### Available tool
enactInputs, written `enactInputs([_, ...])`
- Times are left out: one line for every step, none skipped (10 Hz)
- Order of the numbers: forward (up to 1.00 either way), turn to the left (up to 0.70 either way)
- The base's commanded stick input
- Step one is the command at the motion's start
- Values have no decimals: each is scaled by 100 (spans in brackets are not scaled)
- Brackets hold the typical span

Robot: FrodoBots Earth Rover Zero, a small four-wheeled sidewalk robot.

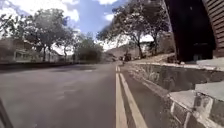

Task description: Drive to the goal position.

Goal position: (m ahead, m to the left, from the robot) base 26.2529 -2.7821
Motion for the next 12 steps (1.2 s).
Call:
enactInputs([70, 0])
enactInputs([70, 0])
enactInputs([70, 0])
enactInputs([70, 0])
enactInputs([70, 0])
enactInputs([70, 0])
enactInputs([70, 0])
enactInputs([70, 0])
enactInputs([70, 0])
enactInputs([70, 0])
enactInputs([70, 0])
enactInputs([70, 0])
